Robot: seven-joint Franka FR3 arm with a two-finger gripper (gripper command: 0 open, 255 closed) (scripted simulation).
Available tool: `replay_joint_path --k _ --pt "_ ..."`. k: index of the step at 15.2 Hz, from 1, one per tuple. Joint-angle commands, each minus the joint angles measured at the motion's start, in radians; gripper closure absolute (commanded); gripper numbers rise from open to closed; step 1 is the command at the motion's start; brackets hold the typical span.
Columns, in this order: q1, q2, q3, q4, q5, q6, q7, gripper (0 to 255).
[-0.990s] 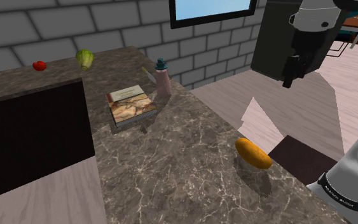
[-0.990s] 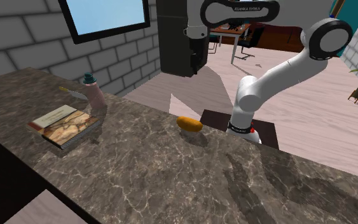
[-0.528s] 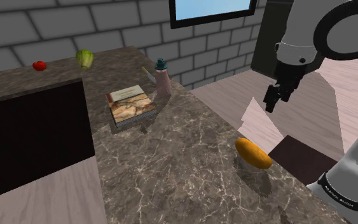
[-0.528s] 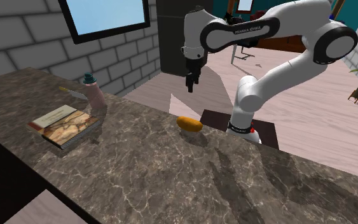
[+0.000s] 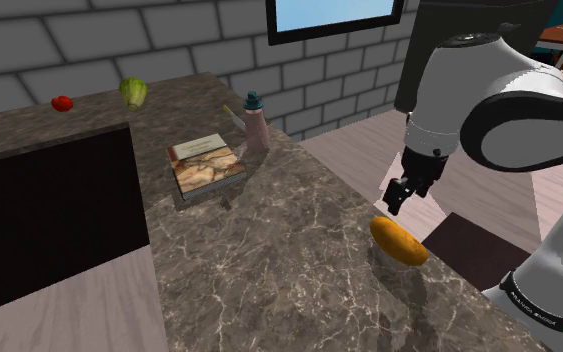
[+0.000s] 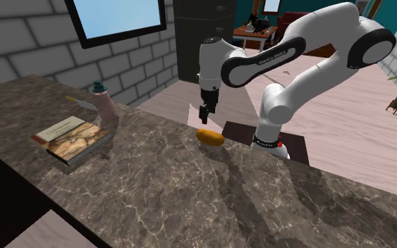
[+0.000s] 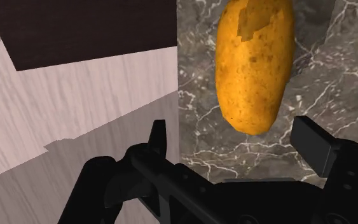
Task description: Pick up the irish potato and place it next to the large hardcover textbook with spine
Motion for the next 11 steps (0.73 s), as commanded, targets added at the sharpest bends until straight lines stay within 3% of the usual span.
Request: replay_joint_path --k 1,3,11 --pt "0.011 0.055 0.052 -0.028 0.028 0.095 0.052 0" --pt "0.019 0.116 0.106 -0.040 0.050 0.179 0.104 0" --pt "0.011 0.208 0.139 -0.098 0.062 0.329 0.112 0"
